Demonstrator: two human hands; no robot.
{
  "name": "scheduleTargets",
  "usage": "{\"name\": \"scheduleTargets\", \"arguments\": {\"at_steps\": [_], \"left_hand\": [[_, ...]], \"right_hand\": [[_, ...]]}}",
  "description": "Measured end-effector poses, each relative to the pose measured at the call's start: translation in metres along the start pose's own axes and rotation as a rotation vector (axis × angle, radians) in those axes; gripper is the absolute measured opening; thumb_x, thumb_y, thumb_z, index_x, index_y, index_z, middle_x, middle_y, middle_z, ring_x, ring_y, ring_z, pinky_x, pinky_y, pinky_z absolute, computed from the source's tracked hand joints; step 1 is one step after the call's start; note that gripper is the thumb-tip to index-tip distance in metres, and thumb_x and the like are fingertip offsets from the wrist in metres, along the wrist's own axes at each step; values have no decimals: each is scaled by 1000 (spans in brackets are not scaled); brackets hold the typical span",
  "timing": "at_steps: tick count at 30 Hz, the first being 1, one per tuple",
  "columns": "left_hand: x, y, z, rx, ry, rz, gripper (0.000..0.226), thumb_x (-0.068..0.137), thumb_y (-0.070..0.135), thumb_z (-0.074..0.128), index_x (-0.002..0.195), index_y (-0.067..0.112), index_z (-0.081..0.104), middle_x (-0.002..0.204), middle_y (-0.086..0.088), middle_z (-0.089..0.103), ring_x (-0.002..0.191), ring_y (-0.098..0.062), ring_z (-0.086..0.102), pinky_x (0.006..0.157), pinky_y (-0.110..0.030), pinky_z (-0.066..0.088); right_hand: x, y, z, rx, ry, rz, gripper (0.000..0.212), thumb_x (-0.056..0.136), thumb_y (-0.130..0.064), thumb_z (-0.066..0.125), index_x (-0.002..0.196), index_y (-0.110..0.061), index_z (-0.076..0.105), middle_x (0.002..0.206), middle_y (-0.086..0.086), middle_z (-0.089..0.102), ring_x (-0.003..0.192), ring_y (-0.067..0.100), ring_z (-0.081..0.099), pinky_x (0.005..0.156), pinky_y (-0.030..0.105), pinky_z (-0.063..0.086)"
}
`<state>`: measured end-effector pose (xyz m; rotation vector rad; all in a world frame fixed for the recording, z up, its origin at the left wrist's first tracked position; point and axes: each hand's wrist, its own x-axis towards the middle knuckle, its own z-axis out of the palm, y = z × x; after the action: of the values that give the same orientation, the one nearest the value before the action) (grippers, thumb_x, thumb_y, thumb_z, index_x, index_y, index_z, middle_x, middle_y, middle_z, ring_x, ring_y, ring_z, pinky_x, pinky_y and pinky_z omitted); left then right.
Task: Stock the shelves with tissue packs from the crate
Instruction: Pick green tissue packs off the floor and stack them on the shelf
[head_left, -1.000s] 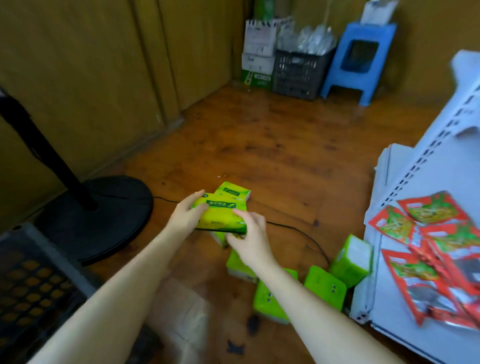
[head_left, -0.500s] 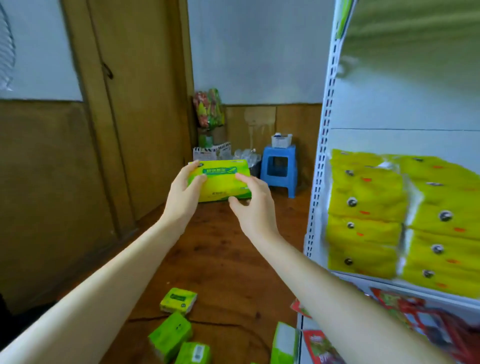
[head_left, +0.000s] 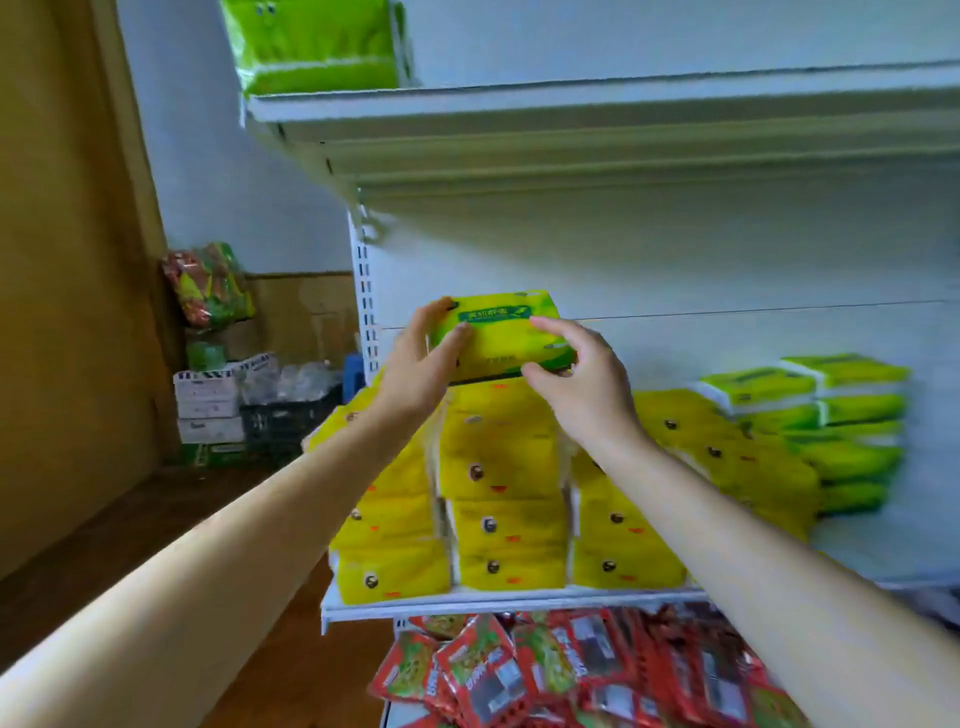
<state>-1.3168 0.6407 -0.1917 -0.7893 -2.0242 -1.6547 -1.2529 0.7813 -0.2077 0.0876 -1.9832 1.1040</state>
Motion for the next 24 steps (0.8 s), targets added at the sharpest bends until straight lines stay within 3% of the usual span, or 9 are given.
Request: {"name": "scheduleTargets", "arguments": {"at_steps": [4,7,10,12,14,16,18,20,24], "left_hand": [[3,22,96,-14,-119,-26,41,95,26,52,135,19,46,128,-6,53,106,-17,55,83,-19,41],[-1,34,162,7,-225,-29,45,95,30,52,138,21,44,131,-5,51,115,-19,53,95,-26,42],[-8,38,222,6,-357,-27,52,94,36,53,141,18,40,137,-7,48,125,-22,48,97,-30,47],[-13,40,254,14,-447,-42,62,88,47,52,142,19,38,140,-6,47,128,-22,46,99,-33,46],[-13,37,281,50,-506,-64,66,84,53,49,141,20,40,139,-7,49,128,-23,46,108,-39,37],[-11,31,304,90,-534,-74,53,91,45,50,136,17,48,134,-9,54,125,-22,50,107,-30,36],[-7,25,325,137,-560,-75,41,96,33,49,133,15,52,132,-7,56,121,-19,52,96,-20,37],[-1,21,343,180,-597,-88,41,95,30,50,134,17,51,133,-7,54,118,-18,53,91,-18,37],[10,21,367,325,-666,-96,46,92,30,57,136,17,48,139,-7,48,124,-22,48,98,-19,36]], "right_hand": [[5,49,-88,-82,45,56,44,79,-12,69,121,-23,59,129,2,53,120,12,47,92,15,34],[4,88,-151,-152,66,82,43,79,-15,70,119,-26,59,128,0,54,116,9,48,85,12,32],[-1,127,-204,-145,67,125,41,78,-15,71,110,-38,58,127,0,55,101,5,53,87,21,41],[-3,152,-232,-120,81,165,42,78,-14,72,103,-44,56,124,-1,56,110,9,53,97,30,43],[-5,174,-254,-118,69,206,40,79,-12,71,110,-35,59,118,-2,57,94,-3,54,83,20,44],[-4,199,-269,-101,67,249,41,79,-8,71,114,-26,60,112,-3,56,74,-9,48,71,13,40],[-1,224,-279,-62,85,286,40,78,-7,71,110,-28,60,115,-3,56,98,1,54,90,25,45],[7,243,-285,-53,60,309,38,78,-9,72,105,-33,59,123,-2,56,119,12,49,105,33,39],[20,273,-292,-84,14,331,41,78,-14,72,97,-47,56,131,-5,55,126,14,45,107,34,35]]}}
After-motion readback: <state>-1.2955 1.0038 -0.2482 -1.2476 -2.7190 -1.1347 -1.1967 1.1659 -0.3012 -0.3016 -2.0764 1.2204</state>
